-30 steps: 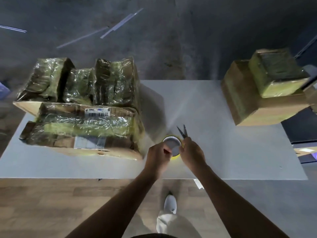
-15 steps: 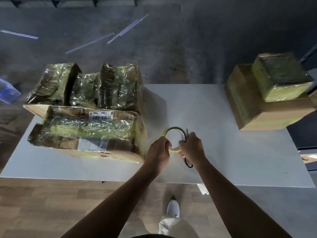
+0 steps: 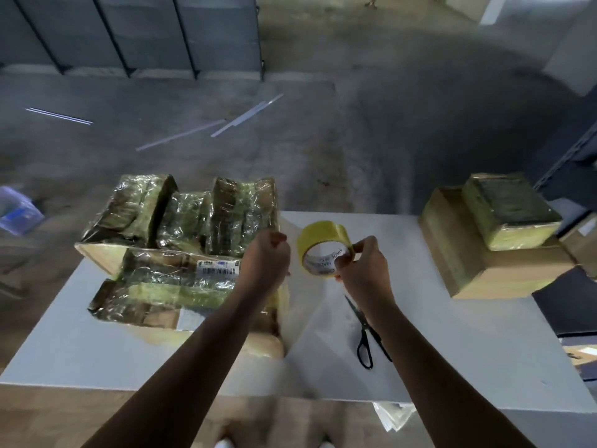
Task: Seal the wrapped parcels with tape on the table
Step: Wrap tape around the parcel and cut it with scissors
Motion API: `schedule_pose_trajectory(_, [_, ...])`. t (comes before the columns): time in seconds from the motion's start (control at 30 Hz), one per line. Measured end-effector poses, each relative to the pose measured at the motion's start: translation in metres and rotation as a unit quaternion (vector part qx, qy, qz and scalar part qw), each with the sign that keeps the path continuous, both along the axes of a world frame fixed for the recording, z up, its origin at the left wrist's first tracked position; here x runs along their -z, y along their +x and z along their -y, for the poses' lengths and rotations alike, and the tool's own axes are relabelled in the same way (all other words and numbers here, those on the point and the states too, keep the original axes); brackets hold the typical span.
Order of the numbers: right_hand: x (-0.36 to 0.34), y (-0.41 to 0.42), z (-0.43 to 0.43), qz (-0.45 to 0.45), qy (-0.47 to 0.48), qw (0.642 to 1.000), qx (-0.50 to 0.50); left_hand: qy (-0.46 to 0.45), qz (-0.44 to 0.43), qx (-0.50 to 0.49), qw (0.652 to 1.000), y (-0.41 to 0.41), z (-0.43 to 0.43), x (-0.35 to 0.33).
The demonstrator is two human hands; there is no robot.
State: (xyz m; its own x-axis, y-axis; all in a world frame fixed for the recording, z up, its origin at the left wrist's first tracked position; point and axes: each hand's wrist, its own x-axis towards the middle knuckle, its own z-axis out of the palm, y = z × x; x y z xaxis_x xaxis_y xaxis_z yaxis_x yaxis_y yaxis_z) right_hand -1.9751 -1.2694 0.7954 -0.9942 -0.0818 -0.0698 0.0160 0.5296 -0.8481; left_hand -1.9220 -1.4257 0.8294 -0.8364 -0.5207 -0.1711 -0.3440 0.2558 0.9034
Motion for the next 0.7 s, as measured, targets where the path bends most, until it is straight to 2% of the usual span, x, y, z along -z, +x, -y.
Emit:
schedule_pose_trajectory(0.13, [-0.019, 0.003, 0.03, -0.048, -0.01, 0.998, -0.03, 0.158, 0.029, 0.011, 0.987, 0.011, 0.024, -0.017])
schedule_pose_trajectory(0.23, [-0.028, 0.008, 0.054, -0.071, -0.019, 0.996, -0.059, 0.219, 0.04, 0.022, 0.975, 0.022, 0.044, -0.025])
schedule_pose_trajectory(0.37, [-0.034, 0.017, 0.084, -0.136, 0.002, 0.985, -0.103, 0.238, 0.026, 0.036, 0.97, 0.038, 0.076, -0.027])
schedule_pose_trajectory(0.5, [-0.03, 0.026, 0.11, -0.216, 0.074, 0.963, -0.14, 0.244, 0.007, 0.025, 0.97, 0.05, 0.103, -0.03])
schedule_pose_trajectory(0.7, [-0.027, 0.038, 0.142, -0.232, 0.134, 0.951, -0.156, 0.254, 0.009, 0.004, 0.967, 0.062, 0.138, -0.026])
